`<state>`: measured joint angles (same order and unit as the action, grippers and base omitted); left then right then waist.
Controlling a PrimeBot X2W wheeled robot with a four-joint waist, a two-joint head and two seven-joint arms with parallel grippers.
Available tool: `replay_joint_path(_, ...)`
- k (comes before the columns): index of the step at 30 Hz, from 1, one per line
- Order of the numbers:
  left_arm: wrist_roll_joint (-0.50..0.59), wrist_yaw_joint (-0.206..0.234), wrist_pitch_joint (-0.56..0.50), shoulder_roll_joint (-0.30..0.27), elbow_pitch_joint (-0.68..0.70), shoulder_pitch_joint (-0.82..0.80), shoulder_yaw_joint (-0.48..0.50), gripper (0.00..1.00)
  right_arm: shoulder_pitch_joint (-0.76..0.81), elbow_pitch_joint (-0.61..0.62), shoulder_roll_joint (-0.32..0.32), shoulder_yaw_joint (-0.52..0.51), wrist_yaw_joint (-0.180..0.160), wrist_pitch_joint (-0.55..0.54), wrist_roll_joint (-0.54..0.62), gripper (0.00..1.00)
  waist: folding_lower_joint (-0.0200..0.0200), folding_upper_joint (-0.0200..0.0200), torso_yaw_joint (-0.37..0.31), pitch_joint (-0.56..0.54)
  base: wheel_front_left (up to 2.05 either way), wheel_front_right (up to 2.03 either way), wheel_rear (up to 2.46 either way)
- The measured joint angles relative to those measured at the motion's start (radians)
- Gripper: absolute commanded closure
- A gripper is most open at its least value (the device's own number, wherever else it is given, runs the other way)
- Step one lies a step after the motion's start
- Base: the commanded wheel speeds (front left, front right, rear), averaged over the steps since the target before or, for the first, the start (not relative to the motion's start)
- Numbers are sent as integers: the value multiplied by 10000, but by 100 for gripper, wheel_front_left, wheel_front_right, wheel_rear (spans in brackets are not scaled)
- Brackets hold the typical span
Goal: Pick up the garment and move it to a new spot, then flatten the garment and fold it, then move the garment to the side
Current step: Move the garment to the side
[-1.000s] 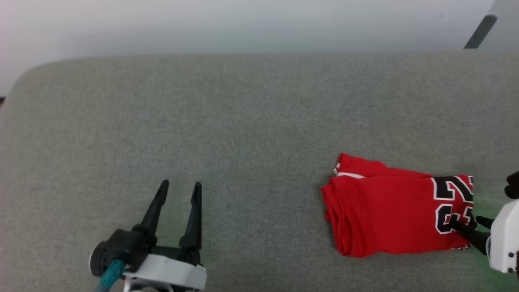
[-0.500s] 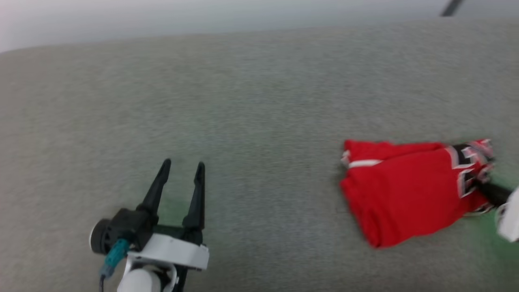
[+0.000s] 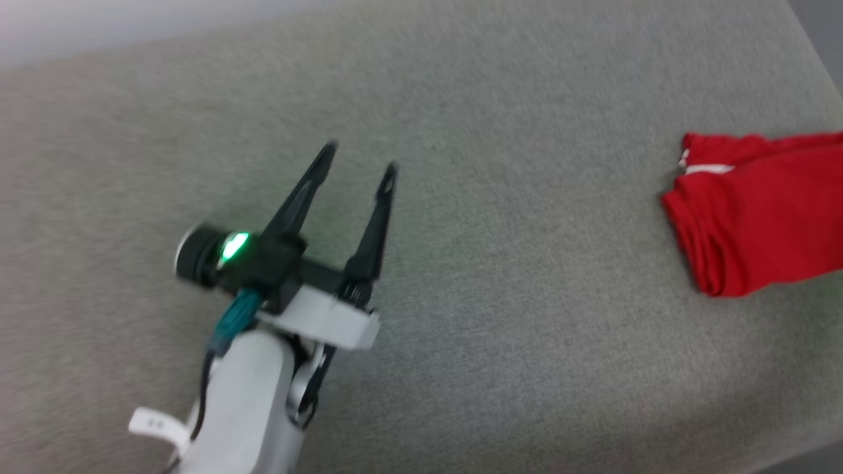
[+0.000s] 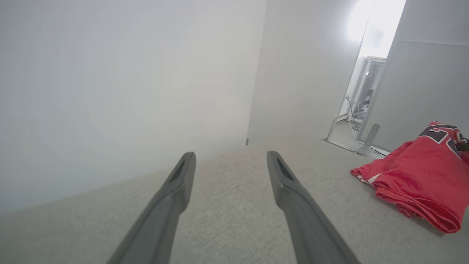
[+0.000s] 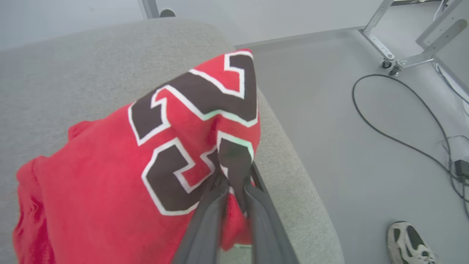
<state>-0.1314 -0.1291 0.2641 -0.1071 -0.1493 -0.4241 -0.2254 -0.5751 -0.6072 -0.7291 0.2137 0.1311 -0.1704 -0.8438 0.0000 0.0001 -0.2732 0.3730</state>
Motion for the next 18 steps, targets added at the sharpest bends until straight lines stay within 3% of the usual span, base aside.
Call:
replay_joint_path(8,29,0,0,-299,-347,-1645,-869,0,-2065,-2111,171,589,2,1181,1158,100,0,0,-424,1153,0,0,0)
replay_joint_path(18,121,0,0,-546,-199,-2091,-1060,0,-3375,-4782,779,880,2,2638,1787,100,1,0,-308,1971,0,0,0)
